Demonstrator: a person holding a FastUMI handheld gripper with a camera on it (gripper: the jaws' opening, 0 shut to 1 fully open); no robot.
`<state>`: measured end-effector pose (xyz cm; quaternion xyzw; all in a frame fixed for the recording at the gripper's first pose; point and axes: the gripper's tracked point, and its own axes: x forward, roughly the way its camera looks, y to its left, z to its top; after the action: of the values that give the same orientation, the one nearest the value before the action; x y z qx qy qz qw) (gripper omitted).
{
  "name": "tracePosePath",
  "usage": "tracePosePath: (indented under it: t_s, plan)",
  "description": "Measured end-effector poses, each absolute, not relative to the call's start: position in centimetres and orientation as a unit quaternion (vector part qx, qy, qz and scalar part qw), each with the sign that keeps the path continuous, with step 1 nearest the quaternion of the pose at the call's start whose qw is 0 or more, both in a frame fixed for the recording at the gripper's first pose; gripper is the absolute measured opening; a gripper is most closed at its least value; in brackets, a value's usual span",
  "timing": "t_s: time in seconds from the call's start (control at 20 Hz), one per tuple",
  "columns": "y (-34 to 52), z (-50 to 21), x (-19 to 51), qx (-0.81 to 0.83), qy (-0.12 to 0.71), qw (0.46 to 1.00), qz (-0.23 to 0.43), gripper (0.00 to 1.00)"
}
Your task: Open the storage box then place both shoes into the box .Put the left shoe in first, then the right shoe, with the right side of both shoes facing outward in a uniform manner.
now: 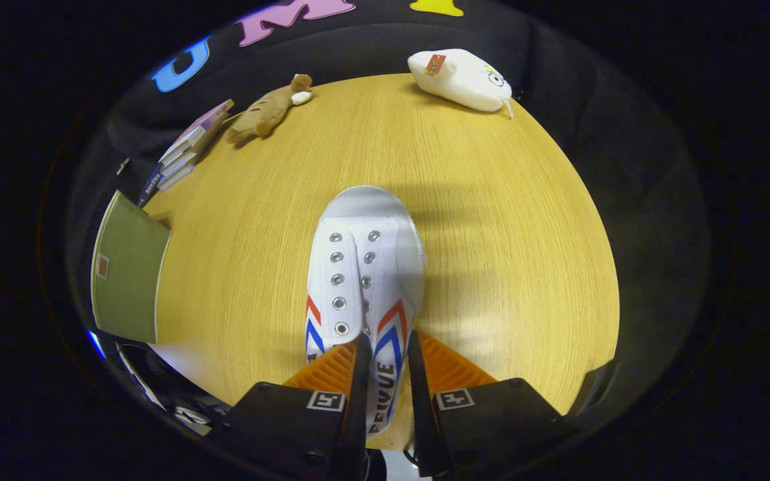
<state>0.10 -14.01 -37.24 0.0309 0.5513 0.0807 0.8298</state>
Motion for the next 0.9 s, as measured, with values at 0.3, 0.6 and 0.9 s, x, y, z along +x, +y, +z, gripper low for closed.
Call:
tracePosePath:
  t_s: [0.3,0.6,0.9]
  plan:
    - [-14.3,-37.0,0.3,0.044,0.550,0.832,0.052,0.06]
    - [-11.6,-33.6,-0.3,0.080,0.543,0.835,0.043,0.06]
    - [-5.4,-26.7,-0.1,0.122,0.510,0.850,0.051,0.06]
